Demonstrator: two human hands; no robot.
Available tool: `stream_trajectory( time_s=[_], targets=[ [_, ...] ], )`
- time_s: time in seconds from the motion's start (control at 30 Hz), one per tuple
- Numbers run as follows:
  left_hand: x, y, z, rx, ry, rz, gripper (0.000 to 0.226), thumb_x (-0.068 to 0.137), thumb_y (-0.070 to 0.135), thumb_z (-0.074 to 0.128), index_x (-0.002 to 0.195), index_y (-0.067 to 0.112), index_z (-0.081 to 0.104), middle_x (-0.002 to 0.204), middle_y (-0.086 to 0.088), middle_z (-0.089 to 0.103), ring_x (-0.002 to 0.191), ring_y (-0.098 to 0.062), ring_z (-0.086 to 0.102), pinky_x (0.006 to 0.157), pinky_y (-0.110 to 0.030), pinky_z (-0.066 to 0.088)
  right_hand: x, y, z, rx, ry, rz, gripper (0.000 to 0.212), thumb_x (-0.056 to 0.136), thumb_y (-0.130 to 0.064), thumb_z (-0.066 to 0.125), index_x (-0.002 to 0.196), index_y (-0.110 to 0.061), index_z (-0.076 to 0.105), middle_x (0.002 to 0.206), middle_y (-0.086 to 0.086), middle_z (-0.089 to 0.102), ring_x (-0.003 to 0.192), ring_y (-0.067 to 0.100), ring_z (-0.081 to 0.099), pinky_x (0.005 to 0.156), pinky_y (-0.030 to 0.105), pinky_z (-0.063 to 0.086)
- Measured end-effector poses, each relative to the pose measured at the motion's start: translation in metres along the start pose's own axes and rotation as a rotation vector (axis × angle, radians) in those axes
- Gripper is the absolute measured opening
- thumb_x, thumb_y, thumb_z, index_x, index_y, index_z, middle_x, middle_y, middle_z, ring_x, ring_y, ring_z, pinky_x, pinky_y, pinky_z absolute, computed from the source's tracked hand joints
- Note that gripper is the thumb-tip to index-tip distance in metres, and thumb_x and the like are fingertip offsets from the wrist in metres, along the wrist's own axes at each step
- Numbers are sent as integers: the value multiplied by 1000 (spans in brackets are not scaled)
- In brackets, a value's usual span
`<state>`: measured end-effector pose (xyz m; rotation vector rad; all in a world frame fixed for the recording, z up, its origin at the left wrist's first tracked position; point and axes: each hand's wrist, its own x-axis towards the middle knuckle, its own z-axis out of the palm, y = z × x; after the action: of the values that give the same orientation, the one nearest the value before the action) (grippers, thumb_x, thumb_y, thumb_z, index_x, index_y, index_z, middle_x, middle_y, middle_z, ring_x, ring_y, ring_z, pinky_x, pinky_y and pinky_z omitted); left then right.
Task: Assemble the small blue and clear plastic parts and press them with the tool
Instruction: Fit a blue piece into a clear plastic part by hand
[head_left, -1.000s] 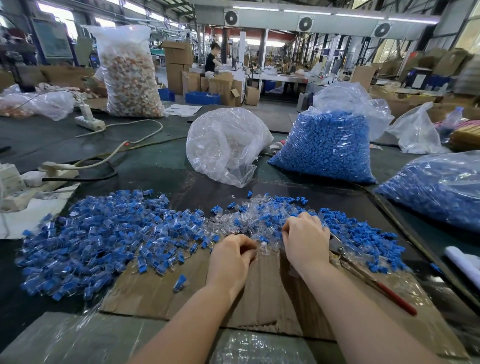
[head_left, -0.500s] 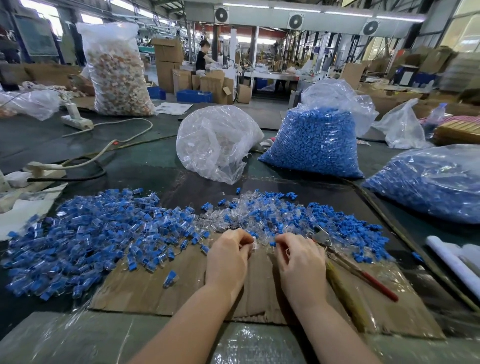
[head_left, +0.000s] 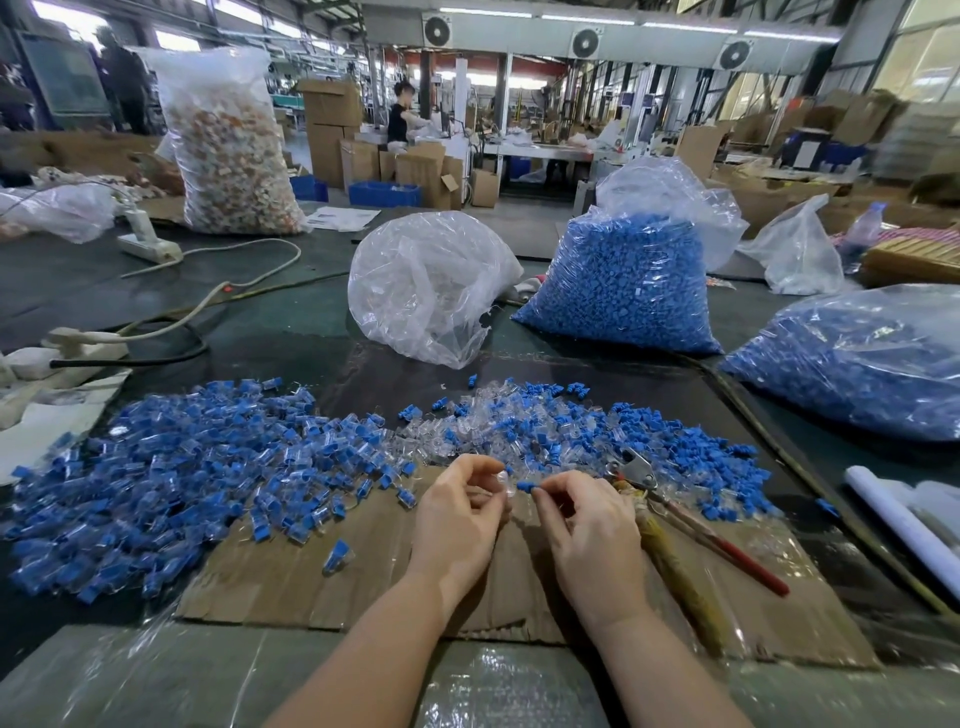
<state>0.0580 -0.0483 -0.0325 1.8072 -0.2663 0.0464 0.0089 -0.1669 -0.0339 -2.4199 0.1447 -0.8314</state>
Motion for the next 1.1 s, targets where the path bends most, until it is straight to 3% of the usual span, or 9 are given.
stream_trajectory(
  time_s=[0.13, 0.47, 0.57, 0.73, 0.93, 1.1],
  targets=[
    [2, -1, 0, -89, -32, -47, 34, 80, -6, 65, 87, 26, 57, 82, -3, 64, 78, -20, 64, 75, -34, 57, 1, 1, 0, -36, -81, 4, 10, 86, -22, 65, 77, -19, 62, 76, -7, 62, 77, 16, 56, 77, 33, 35],
    [2, -3, 0, -96, -84, -44, 21, 82, -1, 66, 77, 20, 64, 75, -1, 67, 66, -4, 64, 62, -16, 51, 1, 0, 2, -103, -77, -32, 13, 80, -22, 71, 71, -18, 63, 71, -4, 64, 73, 20, 58, 71, 32, 32],
    [2, -1, -1, -47, -66, -21, 23, 83, 1, 64, 77, 23, 64, 75, 2, 67, 66, -3, 63, 61, -14, 50, 1, 0, 0, -59, -55, -78, 5, 80, -21, 73, 81, -20, 68, 78, -7, 65, 77, 17, 58, 72, 32, 37],
    [3, 2, -4, -80, -108, -34, 16, 85, 0, 63, 85, 15, 68, 79, -4, 69, 70, -12, 65, 65, -20, 54, 1, 0, -3, 12, -107, -136, 24, 79, -28, 73, 103, -22, 71, 86, -6, 66, 82, 19, 59, 76, 40, 47],
    [1, 5, -6, -132, -137, -60, 17, 85, -3, 61, 84, 12, 67, 79, -10, 69, 70, -17, 65, 66, -24, 55, 1, -3, -4, 26, -67, -156, 24, 77, -38, 64, 86, -18, 74, 81, -4, 67, 76, 20, 61, 69, 40, 49],
    [0, 6, -7, -138, -145, -76, 11, 84, -2, 62, 89, 7, 68, 83, -13, 69, 72, -18, 64, 68, -26, 55, 1, -1, -3, -12, -50, -152, 7, 77, -18, 74, 78, -13, 68, 77, -2, 64, 75, 20, 59, 70, 40, 50]
  ],
)
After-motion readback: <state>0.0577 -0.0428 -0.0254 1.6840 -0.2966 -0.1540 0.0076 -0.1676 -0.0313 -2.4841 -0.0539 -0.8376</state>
